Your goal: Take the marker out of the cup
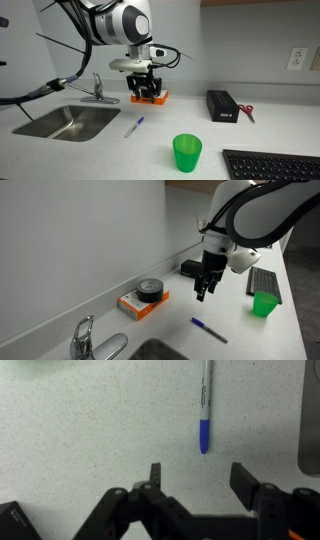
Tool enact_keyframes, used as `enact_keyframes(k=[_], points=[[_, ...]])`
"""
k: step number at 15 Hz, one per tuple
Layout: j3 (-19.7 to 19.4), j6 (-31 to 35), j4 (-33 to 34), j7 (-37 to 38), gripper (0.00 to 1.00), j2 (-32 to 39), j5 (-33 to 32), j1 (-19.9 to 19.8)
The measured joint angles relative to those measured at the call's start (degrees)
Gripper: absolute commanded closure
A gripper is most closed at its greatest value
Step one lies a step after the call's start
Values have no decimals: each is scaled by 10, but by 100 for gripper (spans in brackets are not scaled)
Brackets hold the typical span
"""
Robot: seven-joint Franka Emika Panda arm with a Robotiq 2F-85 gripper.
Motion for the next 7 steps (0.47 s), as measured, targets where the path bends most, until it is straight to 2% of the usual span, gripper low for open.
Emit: enact_keyframes(k=[7], points=[[-2,1,5,0,0,0,-3,0]])
